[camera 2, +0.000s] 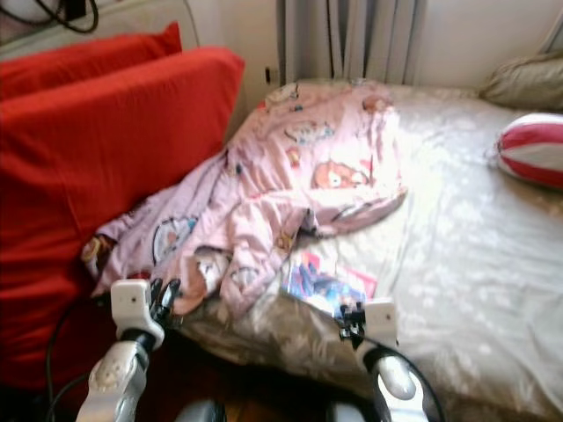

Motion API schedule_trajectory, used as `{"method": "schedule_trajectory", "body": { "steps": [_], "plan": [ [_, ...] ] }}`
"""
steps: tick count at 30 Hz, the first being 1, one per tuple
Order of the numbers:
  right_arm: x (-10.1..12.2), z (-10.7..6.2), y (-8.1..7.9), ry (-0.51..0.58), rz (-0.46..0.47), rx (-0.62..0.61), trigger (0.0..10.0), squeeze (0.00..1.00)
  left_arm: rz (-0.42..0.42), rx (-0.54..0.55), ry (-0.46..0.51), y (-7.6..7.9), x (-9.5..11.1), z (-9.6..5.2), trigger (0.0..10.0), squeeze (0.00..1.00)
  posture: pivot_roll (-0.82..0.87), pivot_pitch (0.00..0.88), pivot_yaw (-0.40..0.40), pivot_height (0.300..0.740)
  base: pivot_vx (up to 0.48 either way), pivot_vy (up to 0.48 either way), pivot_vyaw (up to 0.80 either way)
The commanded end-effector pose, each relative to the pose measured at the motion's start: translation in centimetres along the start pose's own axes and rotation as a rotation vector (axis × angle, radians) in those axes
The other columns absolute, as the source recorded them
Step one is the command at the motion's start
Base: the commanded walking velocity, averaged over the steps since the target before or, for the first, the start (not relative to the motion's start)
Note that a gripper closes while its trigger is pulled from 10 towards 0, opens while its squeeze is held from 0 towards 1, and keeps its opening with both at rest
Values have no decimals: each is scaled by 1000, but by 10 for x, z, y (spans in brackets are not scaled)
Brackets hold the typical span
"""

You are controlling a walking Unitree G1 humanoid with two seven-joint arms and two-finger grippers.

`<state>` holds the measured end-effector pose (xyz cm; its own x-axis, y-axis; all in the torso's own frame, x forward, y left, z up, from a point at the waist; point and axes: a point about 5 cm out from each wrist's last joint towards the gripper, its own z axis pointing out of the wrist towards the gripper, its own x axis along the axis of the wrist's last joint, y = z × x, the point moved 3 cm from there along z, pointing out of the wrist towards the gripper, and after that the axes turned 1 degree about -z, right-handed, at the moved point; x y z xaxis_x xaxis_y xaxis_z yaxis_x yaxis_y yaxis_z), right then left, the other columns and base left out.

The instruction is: Clean up the room

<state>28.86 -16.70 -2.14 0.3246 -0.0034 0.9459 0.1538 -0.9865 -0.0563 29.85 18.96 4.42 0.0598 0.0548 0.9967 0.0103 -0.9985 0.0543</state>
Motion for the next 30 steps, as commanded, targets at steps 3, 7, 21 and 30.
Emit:
{"method": "schedule_trajectory", "body": {
  "steps": [3,7,21,30],
  "plan": [
    [3,4,-9,4,-7,33,10000,0,9,12,-13,-5,-2,-2,10000,0,17,0,29,618,301,0,0],
    [2,4,-11,4,-7,37,10000,0,9,11,-13,-5,-2,-2,10000,0,17,0,29,618,300,0,0],
    [12,13,-2,-8,-2,-24,10000,0,12,2,-17,-6,-1,-8,10000,0,38,0,40,618,216,0,0],
    [14,16,26,-66,45,-192,10000,0,26,-12,-12,-9,5,-16,10000,0,73,15,55,618,0,0,0]
  ]
}}
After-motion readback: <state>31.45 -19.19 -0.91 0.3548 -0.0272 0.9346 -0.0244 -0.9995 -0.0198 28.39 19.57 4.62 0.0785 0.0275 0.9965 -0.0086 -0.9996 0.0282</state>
